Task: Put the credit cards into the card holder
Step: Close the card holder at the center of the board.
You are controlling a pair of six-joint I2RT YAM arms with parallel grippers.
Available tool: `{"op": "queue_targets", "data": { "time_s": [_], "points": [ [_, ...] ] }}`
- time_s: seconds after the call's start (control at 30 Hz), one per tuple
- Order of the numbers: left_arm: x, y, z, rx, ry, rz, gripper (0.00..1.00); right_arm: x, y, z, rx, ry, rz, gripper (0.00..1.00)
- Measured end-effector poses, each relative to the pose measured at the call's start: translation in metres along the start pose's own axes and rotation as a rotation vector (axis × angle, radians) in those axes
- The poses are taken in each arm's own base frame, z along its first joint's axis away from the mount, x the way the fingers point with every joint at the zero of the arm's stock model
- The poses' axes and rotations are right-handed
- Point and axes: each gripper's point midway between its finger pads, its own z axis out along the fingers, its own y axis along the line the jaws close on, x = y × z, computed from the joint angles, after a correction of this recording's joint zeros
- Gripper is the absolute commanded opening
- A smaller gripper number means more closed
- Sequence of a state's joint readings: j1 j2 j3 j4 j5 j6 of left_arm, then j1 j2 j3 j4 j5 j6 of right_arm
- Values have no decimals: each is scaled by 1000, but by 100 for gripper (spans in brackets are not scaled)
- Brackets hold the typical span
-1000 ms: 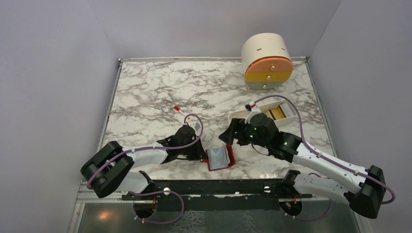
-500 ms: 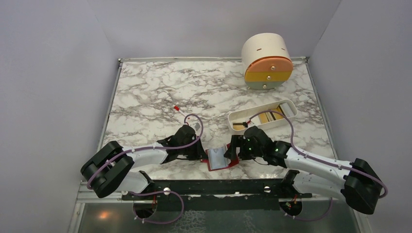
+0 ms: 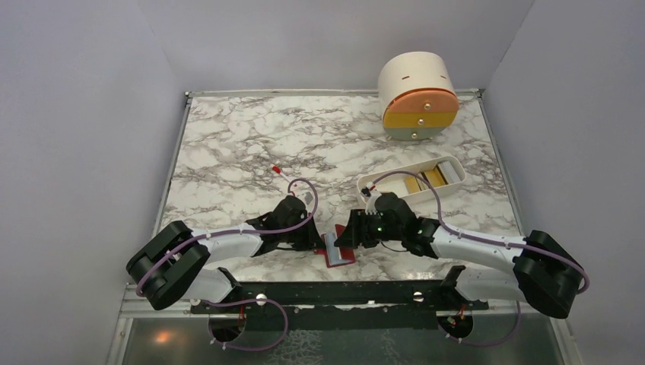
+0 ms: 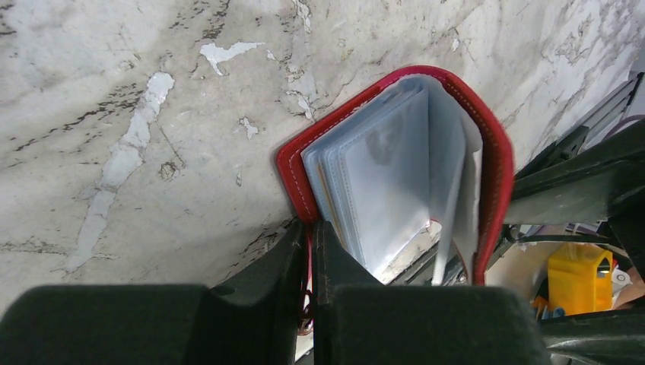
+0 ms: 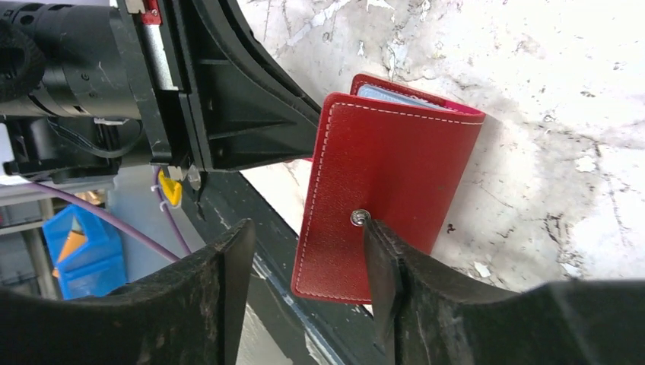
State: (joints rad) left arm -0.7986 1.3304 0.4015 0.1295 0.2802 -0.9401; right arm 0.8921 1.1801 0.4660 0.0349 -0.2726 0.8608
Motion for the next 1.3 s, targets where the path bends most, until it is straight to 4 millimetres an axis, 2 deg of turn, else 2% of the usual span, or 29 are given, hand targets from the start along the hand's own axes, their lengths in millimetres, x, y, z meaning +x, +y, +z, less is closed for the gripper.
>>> {"op": "queue_targets", "data": {
  "time_s": [0.13, 0.23, 0.33, 0.47, 0.6, 0.87, 1.0, 1.1, 1.3],
  "points": [
    [0, 0, 0, 1, 0, -1, 3, 3, -3, 6, 3, 15, 3, 34],
    [0, -1, 1, 3, 0, -5, 3, 8, -10, 12, 22, 35, 9, 28],
    [-1, -2, 1, 7, -1, -9, 4, 14, -19, 16, 55, 59, 15, 27],
    [0, -4, 1, 14, 6, -21, 9, 21, -30, 24, 129, 100, 13, 27],
    [-1, -5, -2, 7, 10, -36, 12, 21, -28, 31, 193, 127, -12, 27],
    [-14, -14, -26, 8, -27, -57, 31, 21, -25, 40, 268, 135, -55, 25],
    [-20, -15, -35, 1, -54, -50, 36, 21, -24, 42, 282, 132, -67, 25],
    [-25, -8, -39, -55, -72, -32, 34, 21, -24, 42, 293, 131, -72, 25],
    [-30, 16, -45, -188, -93, -12, 17, 21, -24, 43, 302, 128, -77, 25]
  ]
}}
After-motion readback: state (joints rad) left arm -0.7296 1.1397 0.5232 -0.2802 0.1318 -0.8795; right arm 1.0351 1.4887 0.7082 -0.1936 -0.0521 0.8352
